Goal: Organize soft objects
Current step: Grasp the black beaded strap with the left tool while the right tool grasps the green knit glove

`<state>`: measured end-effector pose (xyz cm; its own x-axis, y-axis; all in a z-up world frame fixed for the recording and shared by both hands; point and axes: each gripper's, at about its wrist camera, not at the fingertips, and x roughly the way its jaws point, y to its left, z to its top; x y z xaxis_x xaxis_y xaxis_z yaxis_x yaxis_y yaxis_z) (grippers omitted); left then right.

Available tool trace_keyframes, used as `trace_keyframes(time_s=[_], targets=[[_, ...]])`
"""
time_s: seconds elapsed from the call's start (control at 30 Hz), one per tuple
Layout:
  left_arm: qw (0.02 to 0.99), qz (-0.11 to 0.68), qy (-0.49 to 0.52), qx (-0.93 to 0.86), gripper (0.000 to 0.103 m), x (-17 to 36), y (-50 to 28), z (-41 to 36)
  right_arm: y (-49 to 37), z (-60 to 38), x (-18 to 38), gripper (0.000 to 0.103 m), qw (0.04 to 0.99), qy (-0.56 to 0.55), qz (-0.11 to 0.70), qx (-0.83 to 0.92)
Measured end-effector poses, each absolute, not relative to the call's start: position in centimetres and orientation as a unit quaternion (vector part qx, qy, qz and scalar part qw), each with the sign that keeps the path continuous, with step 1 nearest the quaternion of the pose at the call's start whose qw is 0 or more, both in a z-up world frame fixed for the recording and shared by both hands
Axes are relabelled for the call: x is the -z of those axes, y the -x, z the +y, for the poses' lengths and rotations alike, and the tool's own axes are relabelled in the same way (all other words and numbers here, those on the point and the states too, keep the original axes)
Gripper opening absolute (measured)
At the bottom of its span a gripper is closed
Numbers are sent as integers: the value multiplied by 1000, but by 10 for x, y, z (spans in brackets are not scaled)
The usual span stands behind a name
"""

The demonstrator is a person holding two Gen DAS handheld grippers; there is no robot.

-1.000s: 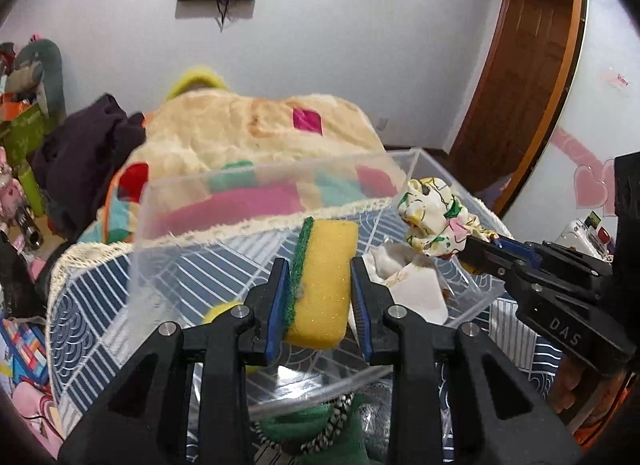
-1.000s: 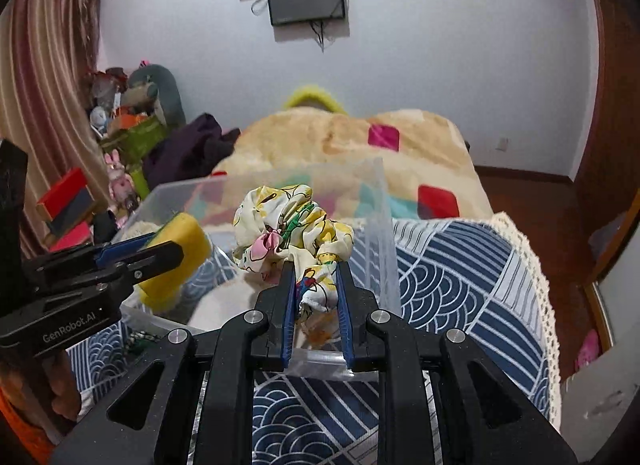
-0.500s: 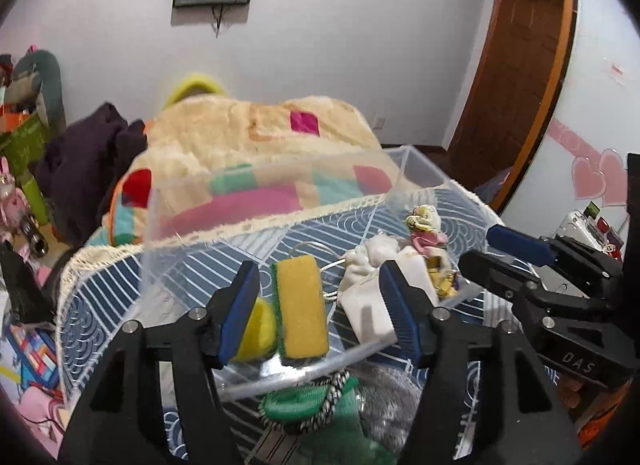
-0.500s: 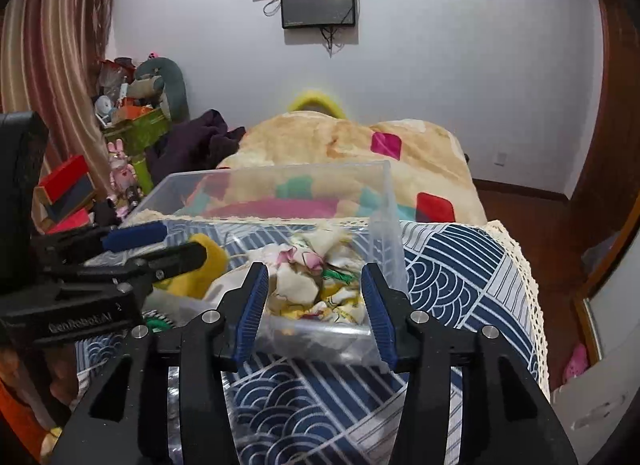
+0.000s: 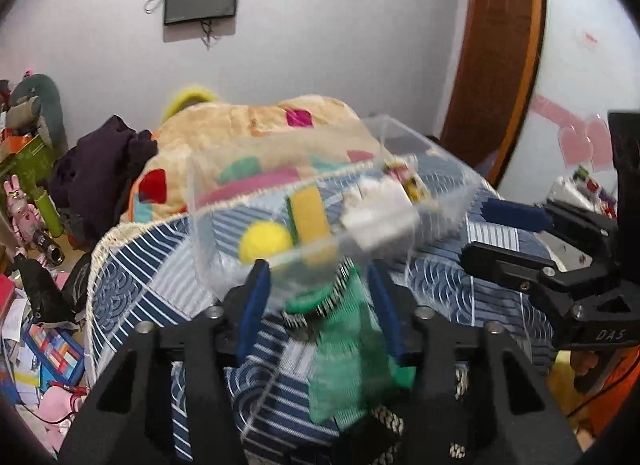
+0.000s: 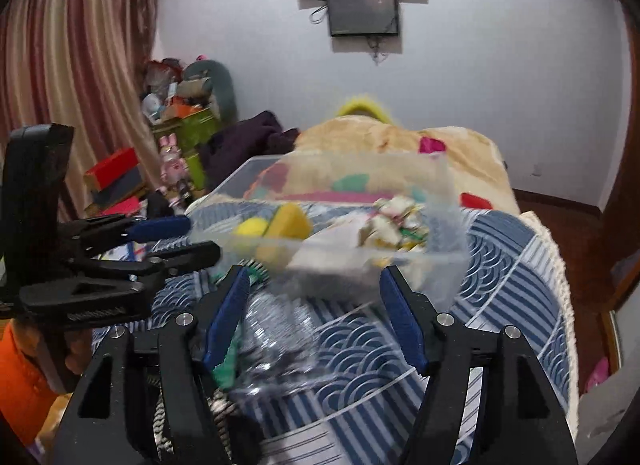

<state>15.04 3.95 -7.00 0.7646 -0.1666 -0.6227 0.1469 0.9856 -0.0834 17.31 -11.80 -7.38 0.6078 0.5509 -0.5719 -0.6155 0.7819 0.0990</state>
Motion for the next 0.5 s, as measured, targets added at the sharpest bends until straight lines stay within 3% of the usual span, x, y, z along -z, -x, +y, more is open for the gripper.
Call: trace_keyframes(time_s=[0.1,0.27,0.5], targets=[[933,350,-5,89,34,84,-151,30,-169,-109,81,58,884,56,311,-345],[927,364,-5,92,26,97,-160,26,-170,-87,98,31,859,71,339,-377],[928,365,10,76,16,101,-167,37,-176,-75,111,25,839,64,362,-402]])
